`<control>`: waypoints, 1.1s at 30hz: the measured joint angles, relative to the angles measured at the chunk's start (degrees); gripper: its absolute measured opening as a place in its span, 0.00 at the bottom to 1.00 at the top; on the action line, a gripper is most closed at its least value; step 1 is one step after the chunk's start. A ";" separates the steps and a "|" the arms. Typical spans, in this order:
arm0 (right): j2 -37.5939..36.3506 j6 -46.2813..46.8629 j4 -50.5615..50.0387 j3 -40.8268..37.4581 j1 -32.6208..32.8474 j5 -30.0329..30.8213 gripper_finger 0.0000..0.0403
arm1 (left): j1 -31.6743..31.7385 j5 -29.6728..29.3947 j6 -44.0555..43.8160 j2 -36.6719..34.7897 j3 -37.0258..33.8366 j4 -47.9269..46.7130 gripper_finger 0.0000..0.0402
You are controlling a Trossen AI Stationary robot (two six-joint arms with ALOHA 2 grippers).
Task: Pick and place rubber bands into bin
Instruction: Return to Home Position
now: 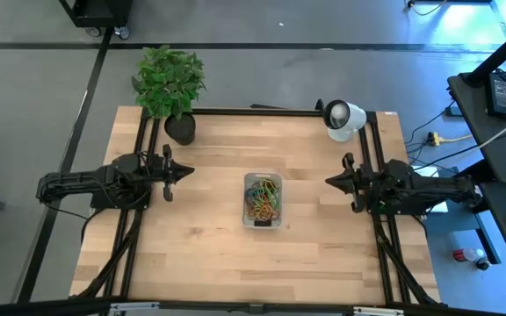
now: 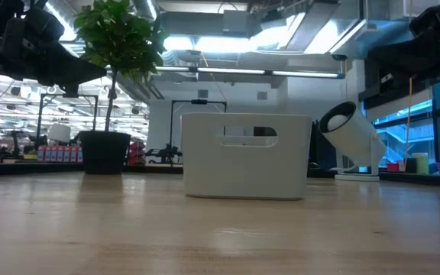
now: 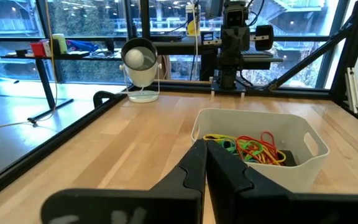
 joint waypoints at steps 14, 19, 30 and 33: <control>0.69 -0.18 -3.26 0.02 -0.06 7.78 0.01 | 0.00 -0.04 -0.01 0.00 0.00 -0.01 0.02; 0.69 -0.11 -3.26 0.02 -0.04 7.78 0.01 | 0.00 -0.07 -0.02 0.00 0.00 0.00 0.02; 0.71 -0.09 -3.28 0.02 -0.04 7.78 0.01 | 0.00 -0.09 0.01 0.00 0.00 0.00 0.02; 0.71 0.02 -3.30 0.02 -0.05 7.78 0.01 | 0.00 -0.09 0.00 0.00 0.00 0.00 0.02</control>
